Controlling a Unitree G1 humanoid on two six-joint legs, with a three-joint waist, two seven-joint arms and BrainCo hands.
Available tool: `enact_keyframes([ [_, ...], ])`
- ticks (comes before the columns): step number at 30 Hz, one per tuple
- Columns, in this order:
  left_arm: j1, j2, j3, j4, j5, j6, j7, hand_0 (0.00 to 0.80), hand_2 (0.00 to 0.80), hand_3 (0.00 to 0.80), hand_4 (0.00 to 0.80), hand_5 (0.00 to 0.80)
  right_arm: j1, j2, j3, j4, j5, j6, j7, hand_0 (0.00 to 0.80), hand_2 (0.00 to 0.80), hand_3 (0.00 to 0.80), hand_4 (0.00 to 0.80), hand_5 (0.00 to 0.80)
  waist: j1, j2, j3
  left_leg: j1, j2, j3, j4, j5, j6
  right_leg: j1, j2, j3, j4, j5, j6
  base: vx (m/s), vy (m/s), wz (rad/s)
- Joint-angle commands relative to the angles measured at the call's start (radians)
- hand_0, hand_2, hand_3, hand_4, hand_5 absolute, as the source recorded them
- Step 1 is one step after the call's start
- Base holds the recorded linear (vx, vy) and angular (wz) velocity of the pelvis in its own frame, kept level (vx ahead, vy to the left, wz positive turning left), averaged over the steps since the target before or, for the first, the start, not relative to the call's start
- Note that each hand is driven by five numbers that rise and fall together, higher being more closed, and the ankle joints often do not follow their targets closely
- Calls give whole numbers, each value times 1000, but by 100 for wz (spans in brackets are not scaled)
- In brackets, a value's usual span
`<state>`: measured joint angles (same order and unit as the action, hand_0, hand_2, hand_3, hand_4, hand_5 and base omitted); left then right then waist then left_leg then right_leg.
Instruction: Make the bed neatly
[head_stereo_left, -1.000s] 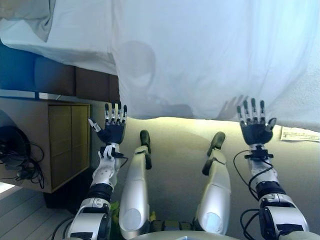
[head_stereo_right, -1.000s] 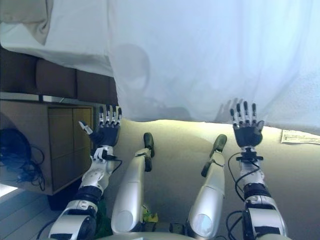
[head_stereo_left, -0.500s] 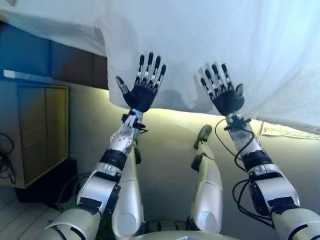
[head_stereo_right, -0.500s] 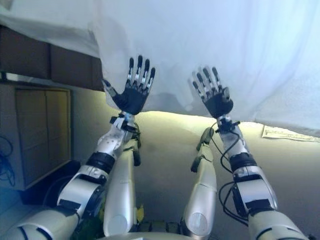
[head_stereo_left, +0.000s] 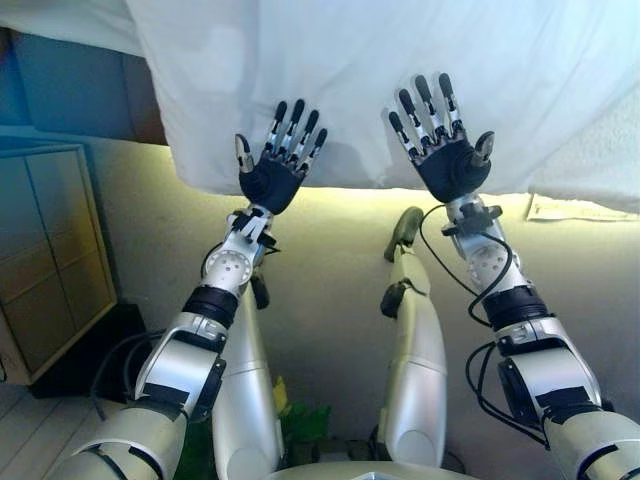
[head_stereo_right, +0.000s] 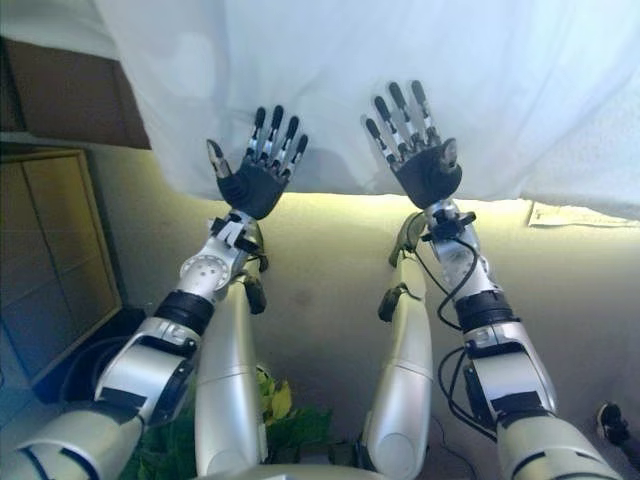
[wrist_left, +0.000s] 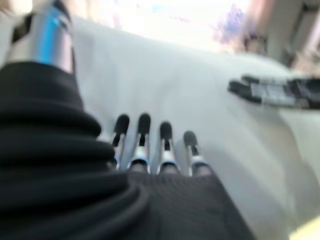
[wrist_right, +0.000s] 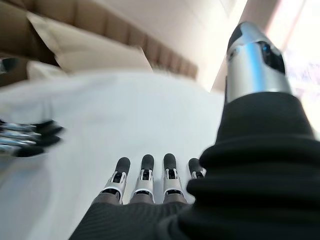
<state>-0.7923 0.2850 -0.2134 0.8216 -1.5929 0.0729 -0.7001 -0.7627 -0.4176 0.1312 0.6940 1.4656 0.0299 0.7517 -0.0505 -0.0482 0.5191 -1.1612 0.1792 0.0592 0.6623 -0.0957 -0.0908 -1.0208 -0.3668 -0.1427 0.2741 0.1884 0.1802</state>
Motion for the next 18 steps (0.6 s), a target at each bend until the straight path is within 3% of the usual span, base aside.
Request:
enact_keyframes([
  [1, -41, 2, 35, 44, -10, 4, -9, 0, 0, 0, 0, 0, 11, -89, -18, 6, 43, 23, -20, 0, 0, 0, 0, 0, 21, 67, 1, -2, 17, -50, -106, 128, -82, -48, -72, 62, 88, 30, 79, -74, 92, -14],
  [7, -60, 17, 42, 127, -16, -1, 13, 0, 0, 0, 0, 0, -12, -119, -46, 184, 53, 58, -40, 0, 0, 0, 0, 0, 19, 102, 1, -29, 19, -42, -133, 145, -92, -100, -78, 75, 89, 29, 82, -58, 73, -8],
  [8, -66, 22, 47, 135, -12, -2, 16, 0, 0, 0, 0, 0, -15, -125, -61, 209, 50, 61, -41, 0, 0, 0, 0, 0, 16, 109, 1, -56, 17, -35, -143, 170, -87, -131, -82, 74, 77, 51, 77, -43, 77, 2],
  [12, -41, 24, 55, 149, -8, -20, 43, 0, 0, 0, 0, 0, 19, -141, -89, 267, 51, 63, -40, 0, 0, 0, 0, 0, 13, 122, 1, -61, 21, -37, -133, 150, -93, -149, -78, 96, 96, 27, 80, -47, 77, 0],
  [18, 0, 27, 93, 209, 5, -91, 248, 0, 0, 0, 0, 0, 108, -174, -175, 418, 76, 101, -124, 0, 0, 0, 0, 0, 9, 133, 1, -96, 22, -16, -75, 138, -81, -192, -91, 114, 167, 11, 69, -53, 64, 0],
])
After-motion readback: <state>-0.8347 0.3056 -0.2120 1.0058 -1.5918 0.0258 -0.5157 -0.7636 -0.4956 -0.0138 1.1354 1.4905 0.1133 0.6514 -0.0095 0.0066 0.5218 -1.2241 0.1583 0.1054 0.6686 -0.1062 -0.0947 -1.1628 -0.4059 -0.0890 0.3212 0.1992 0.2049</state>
